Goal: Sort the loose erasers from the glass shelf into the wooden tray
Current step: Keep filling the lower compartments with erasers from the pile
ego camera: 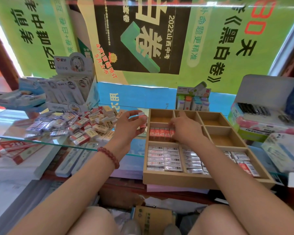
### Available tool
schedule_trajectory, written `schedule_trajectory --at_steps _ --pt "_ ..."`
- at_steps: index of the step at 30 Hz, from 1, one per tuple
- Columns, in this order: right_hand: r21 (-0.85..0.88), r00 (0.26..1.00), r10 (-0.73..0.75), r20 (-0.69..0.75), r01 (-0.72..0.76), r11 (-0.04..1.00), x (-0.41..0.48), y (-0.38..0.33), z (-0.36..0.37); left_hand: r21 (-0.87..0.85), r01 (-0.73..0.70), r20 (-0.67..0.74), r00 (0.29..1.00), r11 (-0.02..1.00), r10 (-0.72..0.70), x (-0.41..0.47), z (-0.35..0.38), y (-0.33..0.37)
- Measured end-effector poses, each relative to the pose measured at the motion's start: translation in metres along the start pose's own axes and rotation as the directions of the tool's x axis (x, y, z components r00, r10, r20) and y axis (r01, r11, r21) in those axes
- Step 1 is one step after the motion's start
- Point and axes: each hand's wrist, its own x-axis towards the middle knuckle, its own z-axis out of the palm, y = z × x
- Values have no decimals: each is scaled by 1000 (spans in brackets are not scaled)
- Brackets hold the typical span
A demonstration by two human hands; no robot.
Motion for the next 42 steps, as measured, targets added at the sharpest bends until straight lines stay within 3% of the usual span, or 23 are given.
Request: schedule_trajectory --at_steps 4,7,10,12,17,23,26,29,36,39,42 --pt "55 1000 0 -24 1 999 0 3 0 -14 6 7 1000 1000 -6 0 -1 1" --pt "247 995 -95 -39 101 964 -1 4 -4 15 39 37 999 999 -39 0 -1 0" --pt "557 946 -323 -39 288 779 -11 -6 -19 35 83 77 993 996 -86 2 -2 -3" --pt "648 908 -419 -10 325 688 -16 -17 -23 41 84 100 991 996 -88 2 -3 -4" --pt "540 927 -350 -136 365 758 -9 -33 -14 28 58 145 988 998 -61 2 -7 -5" --pt "621 962 -249 -112 263 738 -1 -32 -5 61 34 111 993 998 -41 1 -14 -4" --pt "515 984 -142 -112 180 838 3 -29 1 74 52 34 998 996 -55 8 -24 -4" --pt "389 987 -158 -33 158 908 4 -30 8 79 53 -11 999 995 -52 10 -34 -2" --pt "401 989 -149 -5 139 905 5 -36 14 119 32 -39 999 992 -27 12 -47 1" --pt "394 992 -126 -17 123 911 5 -34 3 348 -83 -68 991 934 114 16 -59 -5" --pt "442 986 -161 -47 166 881 4 -35 -9 690 -194 -9 961 697 276 24 -70 -14"
